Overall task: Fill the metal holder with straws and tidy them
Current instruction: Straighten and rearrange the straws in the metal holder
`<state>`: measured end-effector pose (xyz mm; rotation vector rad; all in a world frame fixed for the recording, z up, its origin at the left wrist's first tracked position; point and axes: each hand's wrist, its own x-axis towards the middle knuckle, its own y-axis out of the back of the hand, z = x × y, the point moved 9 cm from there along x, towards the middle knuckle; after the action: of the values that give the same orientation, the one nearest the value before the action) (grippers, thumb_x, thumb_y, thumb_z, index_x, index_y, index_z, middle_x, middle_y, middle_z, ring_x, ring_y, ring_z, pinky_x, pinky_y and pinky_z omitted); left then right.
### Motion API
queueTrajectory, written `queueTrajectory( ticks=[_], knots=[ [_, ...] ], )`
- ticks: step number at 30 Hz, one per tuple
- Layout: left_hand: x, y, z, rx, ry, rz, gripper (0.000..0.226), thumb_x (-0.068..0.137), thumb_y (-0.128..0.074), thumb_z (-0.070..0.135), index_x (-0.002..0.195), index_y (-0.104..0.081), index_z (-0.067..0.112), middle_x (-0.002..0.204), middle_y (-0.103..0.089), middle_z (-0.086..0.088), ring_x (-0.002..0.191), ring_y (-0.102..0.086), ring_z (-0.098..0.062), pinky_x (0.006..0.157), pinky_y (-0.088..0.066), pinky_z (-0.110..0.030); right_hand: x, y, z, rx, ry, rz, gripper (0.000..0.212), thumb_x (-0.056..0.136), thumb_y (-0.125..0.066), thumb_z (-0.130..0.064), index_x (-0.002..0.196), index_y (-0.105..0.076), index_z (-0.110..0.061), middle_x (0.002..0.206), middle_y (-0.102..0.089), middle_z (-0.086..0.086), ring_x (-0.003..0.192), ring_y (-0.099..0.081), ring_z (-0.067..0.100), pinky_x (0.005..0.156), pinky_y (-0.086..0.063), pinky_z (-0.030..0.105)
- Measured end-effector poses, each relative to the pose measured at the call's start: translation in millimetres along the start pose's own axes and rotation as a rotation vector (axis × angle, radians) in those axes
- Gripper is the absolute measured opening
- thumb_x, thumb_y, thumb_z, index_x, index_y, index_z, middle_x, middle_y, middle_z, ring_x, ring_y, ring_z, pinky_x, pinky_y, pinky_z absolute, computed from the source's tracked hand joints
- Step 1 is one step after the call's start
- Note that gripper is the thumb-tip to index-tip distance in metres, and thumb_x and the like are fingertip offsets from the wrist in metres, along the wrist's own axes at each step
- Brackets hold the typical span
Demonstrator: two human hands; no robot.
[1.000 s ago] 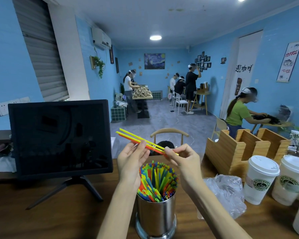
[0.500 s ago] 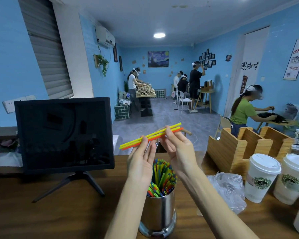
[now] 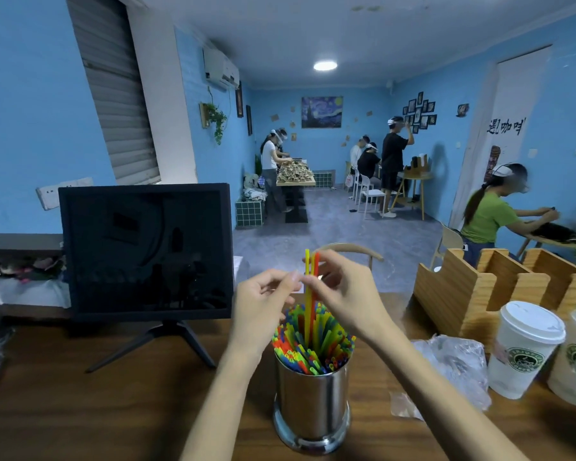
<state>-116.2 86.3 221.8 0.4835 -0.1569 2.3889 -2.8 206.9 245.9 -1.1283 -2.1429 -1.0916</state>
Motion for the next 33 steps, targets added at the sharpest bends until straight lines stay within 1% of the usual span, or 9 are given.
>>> queueTrajectory(
  ticks=[3, 5, 8, 13, 16, 21, 27, 31, 33],
  knots=[
    [1.9, -3.1, -18.5, 0.061, -0.013, -0.045, 0.007, 0.091, -0.073, 0.012, 0.095, -0.078, 0.017, 0.085, -0.078, 0.007, 0.077, -0.071, -0.003, 0.067, -0.051, -0.013, -17.7, -18.9, 20.7, -0.024, -0.02, -0.067, 0.047, 0.091, -0.076, -0.03, 0.132, -0.056, -0.038, 0.078, -0.066, -0.016, 0.064, -0.064, 0.005, 0.069, -0.053, 0.023],
    [0.2, -5.9, -29.3, 0.107, -0.027, -0.065, 0.015, 0.089, -0.075, 0.012, 0.099, -0.077, 0.022, 0.091, -0.077, 0.012, 0.085, -0.072, -0.006, 0.075, -0.054, -0.015, -25.6, -26.3, 27.0, -0.049, -0.004, -0.101, 0.058, 0.091, -0.075, -0.025, 0.14, -0.049, -0.042, 0.083, -0.067, -0.013, 0.065, -0.064, 0.008, 0.069, -0.05, 0.02],
    [-3.7, -13.9, -39.4, 0.149, -0.055, -0.124, 0.017, 0.089, -0.075, 0.012, 0.101, -0.077, 0.024, 0.093, -0.076, 0.013, 0.089, -0.071, -0.007, 0.078, -0.056, -0.022, -34.3, -26.9, 29.8, -0.103, 0.035, -0.077, 0.046, 0.089, -0.074, -0.021, 0.129, -0.059, -0.039, 0.092, -0.071, -0.013, 0.076, -0.067, 0.004, 0.075, -0.055, 0.026],
    [-2.5, -10.1, -54.9, 0.171, -0.081, -0.086, 0.015, 0.09, -0.074, 0.011, 0.093, -0.078, 0.026, 0.092, -0.076, 0.012, 0.089, -0.071, -0.008, 0.08, -0.056, -0.031, -41.7, -25.8, 30.2, -0.224, 0.085, -0.083, 0.028, 0.089, -0.073, -0.042, 0.115, -0.069, -0.035, 0.099, -0.075, -0.015, 0.091, -0.069, 0.005, 0.08, -0.057, 0.034],
    [-6.5, -9.8, -60.8, 0.192, -0.089, -0.083, 0.014, 0.091, -0.074, 0.015, 0.092, -0.078, 0.029, 0.091, -0.076, 0.012, 0.091, -0.07, -0.009, 0.082, -0.057, -0.032, -45.8, -25.4, 36.0, -0.215, 0.065, -0.09, 0.029, 0.091, -0.071, -0.046, 0.115, -0.076, -0.031, 0.109, -0.076, -0.016, 0.106, -0.067, 0.002, 0.09, -0.057, 0.031],
    [-6.2, 1.2, -70.1, 0.151, -0.086, 0.028, 0.011, 0.092, -0.073, 0.02, 0.093, -0.077, 0.03, 0.094, -0.076, 0.01, 0.096, -0.07, -0.014, 0.085, -0.058, -0.034, -54.6, -39.2, 46.3, -0.198, 0.001, -0.288, 0.038, 0.102, -0.047, -0.055, 0.119, -0.075, -0.036, 0.122, -0.071, -0.022, 0.133, -0.051, -0.001, 0.111, -0.041, 0.023],
    [-1.8, 20.3, -83.6, 0.065, 0.013, 0.114, 0.018, 0.096, -0.067, 0.021, 0.099, -0.076, 0.036, 0.104, -0.075, 0.008, 0.102, -0.071, -0.016, 0.086, -0.06, -0.042, -61.6, -39.9, 49.5, -0.198, -0.031, -0.359, 0.039, 0.105, -0.044, -0.052, 0.126, -0.072, -0.034, 0.133, -0.064, -0.024, 0.135, -0.042, -0.005, 0.113, -0.035, 0.021],
    [-0.2, 16.4, -100.2, 0.173, 0.182, 0.012, 0.023, 0.101, -0.058, 0.034, 0.121, -0.069, 0.033, 0.118, -0.072, 0.005, 0.105, -0.068, -0.006, 0.082, -0.056, -0.021, -51.5, -28.5, 54.4, -0.076, -0.096, -0.278, 0.037, 0.103, -0.053, -0.048, 0.132, -0.068, -0.032, 0.136, -0.061, -0.021, 0.129, -0.049, -0.007, 0.112, -0.041, 0.027],
    [-2.8, 7.7, -106.6, 0.23, 0.251, -0.065, 0.029, 0.102, -0.055, 0.039, 0.126, -0.068, 0.028, 0.115, -0.073, 0.009, 0.099, -0.069, -0.003, 0.072, -0.051, -0.01, -44.8, -26.8, 62.4, -0.06, -0.144, -0.297, 0.045, 0.104, -0.05, -0.049, 0.144, -0.057, -0.03, 0.148, -0.051, -0.02, 0.138, -0.042, -0.007, 0.118, -0.035, 0.027]
  ],
)
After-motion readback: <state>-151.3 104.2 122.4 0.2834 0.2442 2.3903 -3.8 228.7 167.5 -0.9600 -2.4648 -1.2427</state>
